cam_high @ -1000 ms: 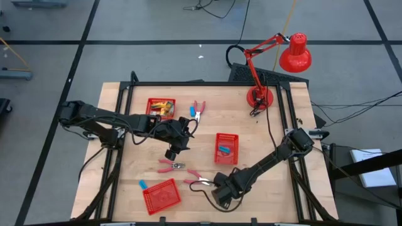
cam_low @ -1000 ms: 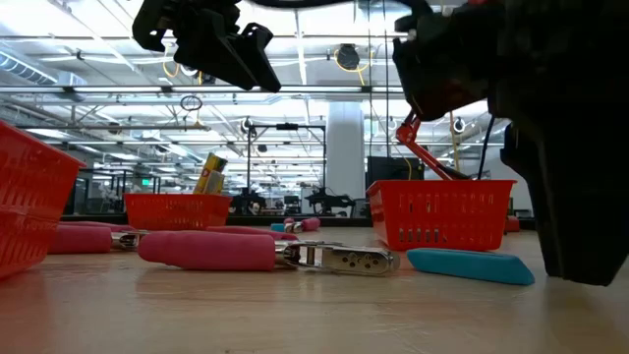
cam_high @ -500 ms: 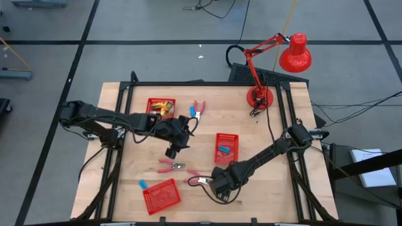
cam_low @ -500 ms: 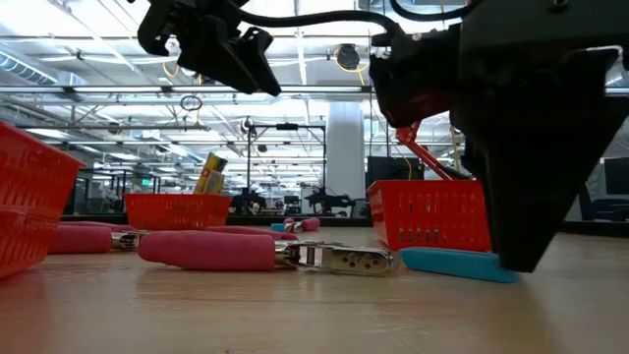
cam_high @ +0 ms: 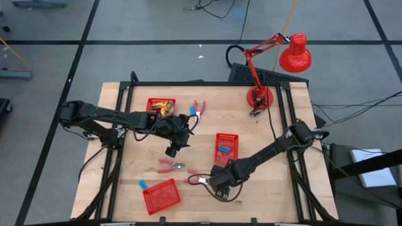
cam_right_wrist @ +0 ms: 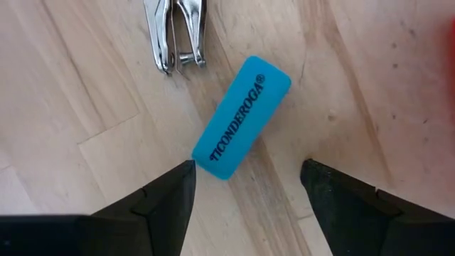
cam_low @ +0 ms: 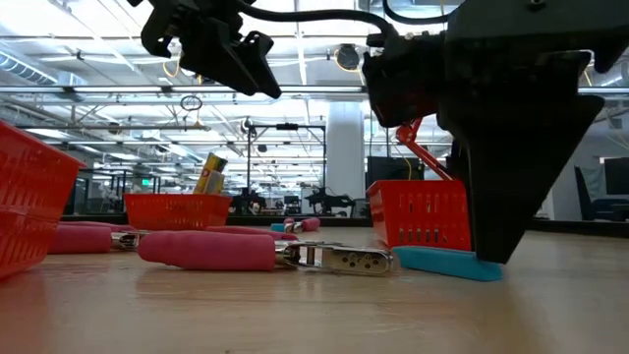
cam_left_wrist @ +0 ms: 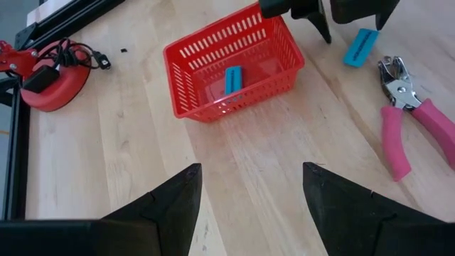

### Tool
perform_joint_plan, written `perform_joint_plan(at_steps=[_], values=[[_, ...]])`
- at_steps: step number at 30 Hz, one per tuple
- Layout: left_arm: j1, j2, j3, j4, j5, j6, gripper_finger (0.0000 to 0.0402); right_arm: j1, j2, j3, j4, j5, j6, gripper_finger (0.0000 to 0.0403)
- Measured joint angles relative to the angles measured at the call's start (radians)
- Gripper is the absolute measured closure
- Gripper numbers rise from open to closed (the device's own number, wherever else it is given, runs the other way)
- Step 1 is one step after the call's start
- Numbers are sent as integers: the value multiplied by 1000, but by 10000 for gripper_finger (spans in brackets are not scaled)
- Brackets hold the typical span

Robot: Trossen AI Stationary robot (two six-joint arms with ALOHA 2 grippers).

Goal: Pick & Place School Supplies
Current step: Put the blue eraser into the middle red basket

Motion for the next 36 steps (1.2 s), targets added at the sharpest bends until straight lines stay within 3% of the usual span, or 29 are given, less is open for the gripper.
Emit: perform_joint_plan(at_steps=[12, 28, 32, 36], values=[[-1, 0, 0, -29, 1, -2, 153, -19, -40, -4, 159, -29, 25, 147], [-1, 0, 0, -40, 1, 0, 153, 10, 35, 3, 108, -13, 52, 149], [-1, 0, 0, -39, 1, 2, 153, 29, 42, 3, 83, 17, 82, 175], [-1, 0, 0, -37, 0, 2, 153, 40, 43, 2, 57, 42, 102, 244]])
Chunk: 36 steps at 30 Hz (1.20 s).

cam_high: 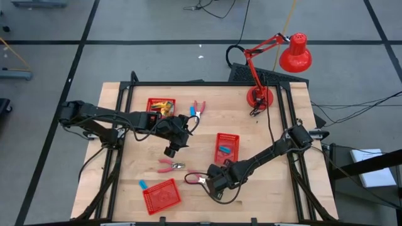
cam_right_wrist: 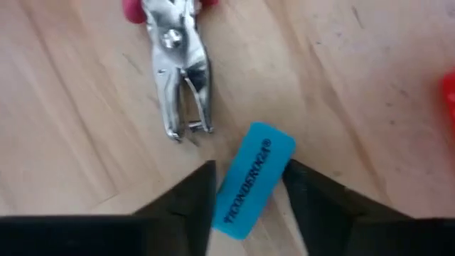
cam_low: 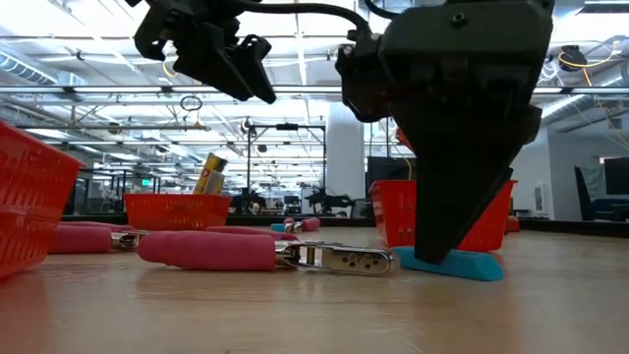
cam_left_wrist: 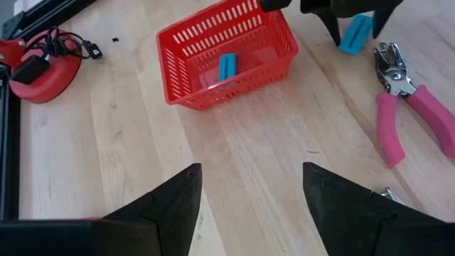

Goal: Pick & Place School Supplies
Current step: Put the blue eraser into the middle red basket

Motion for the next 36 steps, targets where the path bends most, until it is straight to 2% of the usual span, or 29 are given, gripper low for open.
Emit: perform_joint_plan(at_steps=[6, 12, 18, 25, 29, 36], values=[[6, 0, 0, 1, 0, 2, 153, 5, -2, 0, -12, 0, -11, 366], [15, 0, 0, 0, 0, 2, 153, 11, -7, 0, 6, 3, -23, 367], [26, 0, 0, 6, 1, 2, 153, 51, -18, 60, -7, 129, -57, 367], [26, 0, 0, 16, 1, -5, 154, 80, -11, 115, -17, 181, -99, 368], [26, 0, 0, 16, 1, -5, 153, 90, -15, 117, 18, 209, -118, 401], [26, 0, 0, 21, 1, -5, 153, 99, -57, 118, -14, 303, -145, 398]])
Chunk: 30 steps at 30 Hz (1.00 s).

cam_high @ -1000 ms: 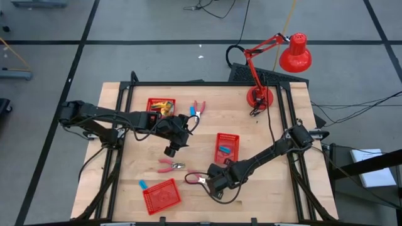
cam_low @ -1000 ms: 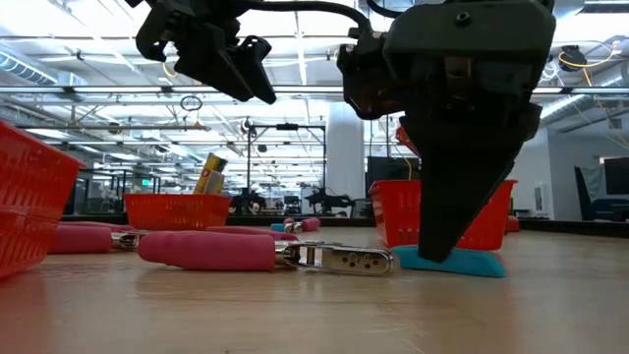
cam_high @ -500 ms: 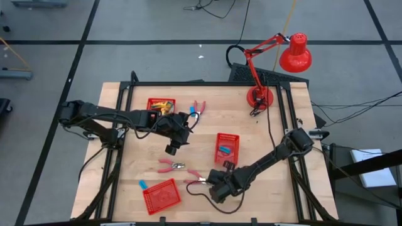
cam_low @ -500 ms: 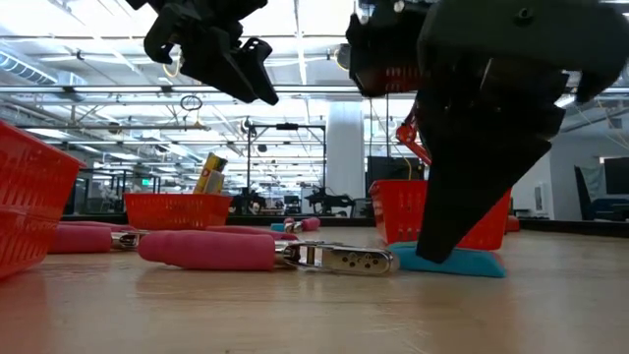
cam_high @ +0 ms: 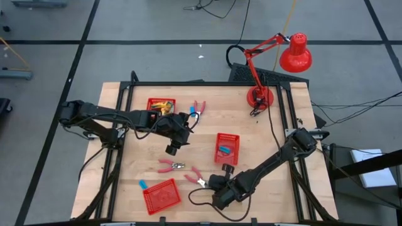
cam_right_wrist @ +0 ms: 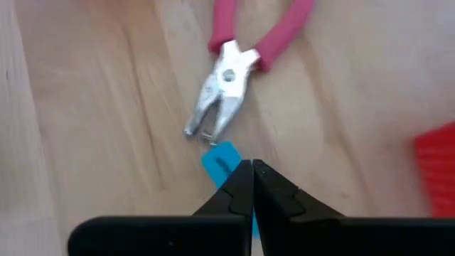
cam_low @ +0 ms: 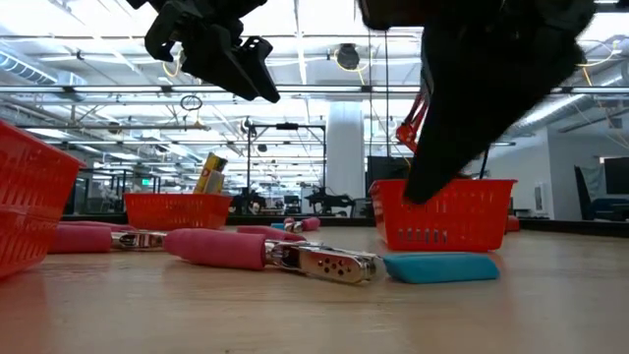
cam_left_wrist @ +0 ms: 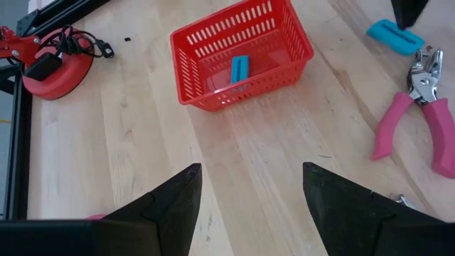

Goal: Pick & Place School Supplies
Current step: Put the blue eraser into the middle red basket

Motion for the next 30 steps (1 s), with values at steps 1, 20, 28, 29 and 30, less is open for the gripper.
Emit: perform_joint_plan(at_steps=[1, 20, 28, 29, 30], values=[[0, 0, 0, 1, 0, 0, 153, 1, -8, 0, -8, 11, -6, 398], [15, 0, 0, -1, 0, -16, 153, -39, -30, 1, -14, -255, -268, 309], [14, 0, 0, 0, 0, -13, 153, -57, -31, -4, -28, -245, -319, 153], [14, 0, 0, -1, 0, -12, 153, -57, -29, -15, -14, -245, -320, 141], [14, 0, 0, 0, 0, -11, 153, -58, -19, -22, 3, -246, -320, 131]])
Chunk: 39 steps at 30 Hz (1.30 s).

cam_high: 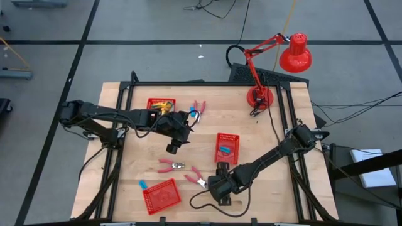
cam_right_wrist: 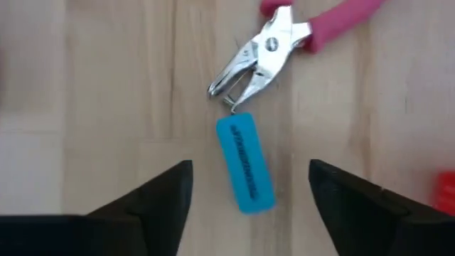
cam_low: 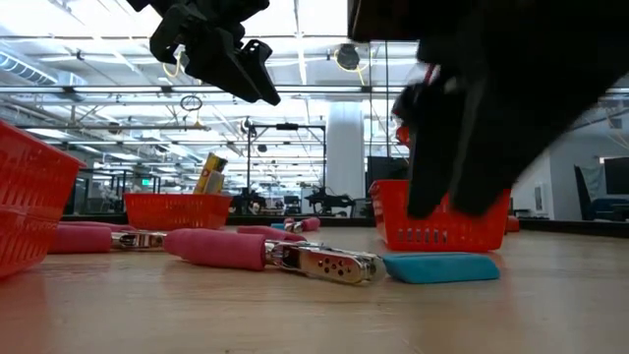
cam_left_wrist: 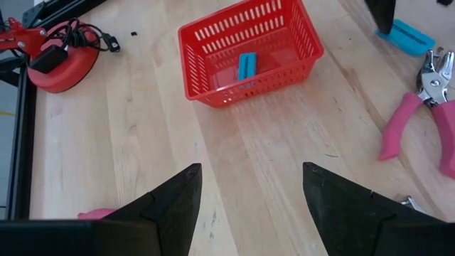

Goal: Pick & Place School Supplies
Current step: Put the blue eraser into the middle red basket

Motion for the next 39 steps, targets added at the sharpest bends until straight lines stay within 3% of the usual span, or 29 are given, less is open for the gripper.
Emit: perform_joint_plan(at_steps=[5, 11, 15, 21, 27, 32, 39], values=[[0, 0, 0, 0, 0, 0, 153, 9, 70, -20, 50, -14, -2, 119], [0, 0, 0, 0, 0, 2, 153, 23, 101, -17, 57, 21, 5, 160], [0, 0, 0, 2, 0, 2, 153, 27, 103, -18, 47, 26, 29, 224], [0, 0, 0, 9, 0, 1, 153, 25, 104, -19, 15, 12, 76, 360], [0, 0, 0, 15, 0, 0, 153, 9, 106, -20, 13, -32, 163, 364], [0, 0, 0, 21, 0, 1, 153, 44, 89, -8, 39, 100, 185, 364], [0, 0, 0, 29, -1, 2, 153, 74, 82, 40, 21, 182, 175, 365]])
